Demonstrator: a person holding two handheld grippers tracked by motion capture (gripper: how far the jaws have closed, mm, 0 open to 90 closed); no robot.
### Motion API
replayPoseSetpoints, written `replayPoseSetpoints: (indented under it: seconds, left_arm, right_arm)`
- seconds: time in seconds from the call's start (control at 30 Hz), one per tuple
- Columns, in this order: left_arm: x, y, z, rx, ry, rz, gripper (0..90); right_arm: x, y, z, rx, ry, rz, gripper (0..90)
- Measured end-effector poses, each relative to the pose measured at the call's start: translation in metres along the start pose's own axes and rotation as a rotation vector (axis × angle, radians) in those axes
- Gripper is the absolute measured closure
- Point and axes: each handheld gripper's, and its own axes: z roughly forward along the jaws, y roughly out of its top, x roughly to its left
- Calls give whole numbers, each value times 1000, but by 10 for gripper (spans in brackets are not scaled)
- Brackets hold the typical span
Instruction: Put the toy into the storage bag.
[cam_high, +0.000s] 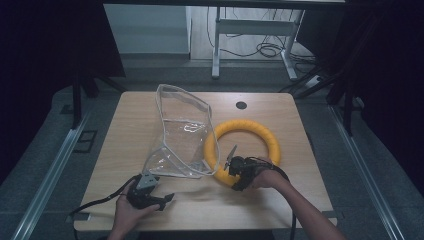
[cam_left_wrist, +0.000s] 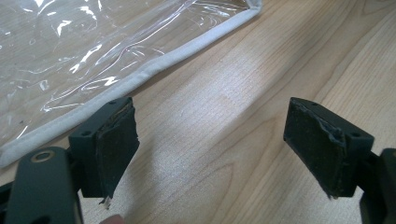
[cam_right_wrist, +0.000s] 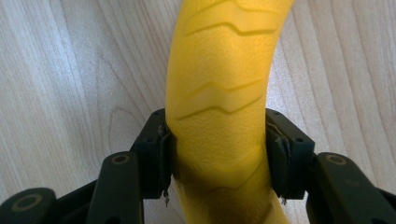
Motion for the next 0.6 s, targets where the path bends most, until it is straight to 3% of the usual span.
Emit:
replayPoseSetpoints:
  seconds: [0.23, 0.47, 0.6]
  left_arm:
    - [0, 0, 1, 3, 1, 3, 175]
    - [0, 0, 0, 0, 3, 2, 175]
    - [0, 0, 0, 1, 2, 3, 175]
  right_arm:
    - [-2, -4, -9, -47, 2, -2, 487]
    - [-5, -7, -39, -114, 26, 13, 492]
    - [-6, -10, -45, -131, 26, 17, 494]
